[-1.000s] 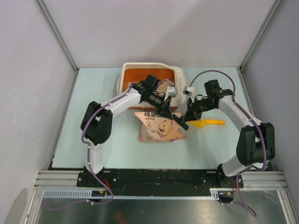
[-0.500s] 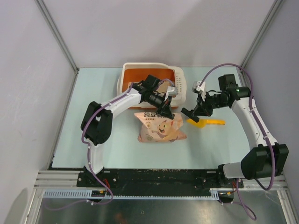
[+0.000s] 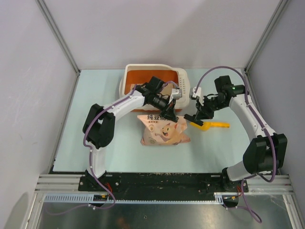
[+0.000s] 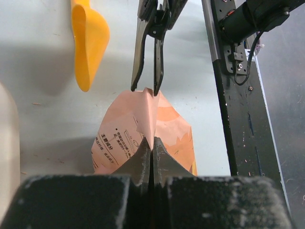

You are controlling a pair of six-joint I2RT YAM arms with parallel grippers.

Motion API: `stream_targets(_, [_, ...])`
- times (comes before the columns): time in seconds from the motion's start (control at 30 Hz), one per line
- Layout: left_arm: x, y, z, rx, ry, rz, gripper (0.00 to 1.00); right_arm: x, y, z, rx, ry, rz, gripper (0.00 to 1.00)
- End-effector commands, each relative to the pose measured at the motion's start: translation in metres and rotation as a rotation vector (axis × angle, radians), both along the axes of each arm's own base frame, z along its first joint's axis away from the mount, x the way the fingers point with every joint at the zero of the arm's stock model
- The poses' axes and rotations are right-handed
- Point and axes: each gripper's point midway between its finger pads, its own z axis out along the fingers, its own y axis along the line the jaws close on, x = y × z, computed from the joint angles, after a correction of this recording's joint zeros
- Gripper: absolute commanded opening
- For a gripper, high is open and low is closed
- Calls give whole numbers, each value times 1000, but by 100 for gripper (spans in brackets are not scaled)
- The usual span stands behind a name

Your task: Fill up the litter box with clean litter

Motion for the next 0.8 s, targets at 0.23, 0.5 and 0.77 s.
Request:
stream_targets(0.23, [-4,-15,34,-82,-91,-48,0,5,17,6,-7,-41,73,0])
stream_targets(0.5, [3,-3,43,-72,-193,-17,33,3,24,1,-71,-55,140,0])
stream_targets(0.77, [9,42,37,-29,-228,62,41,10,24,14,-116,-66,166,0])
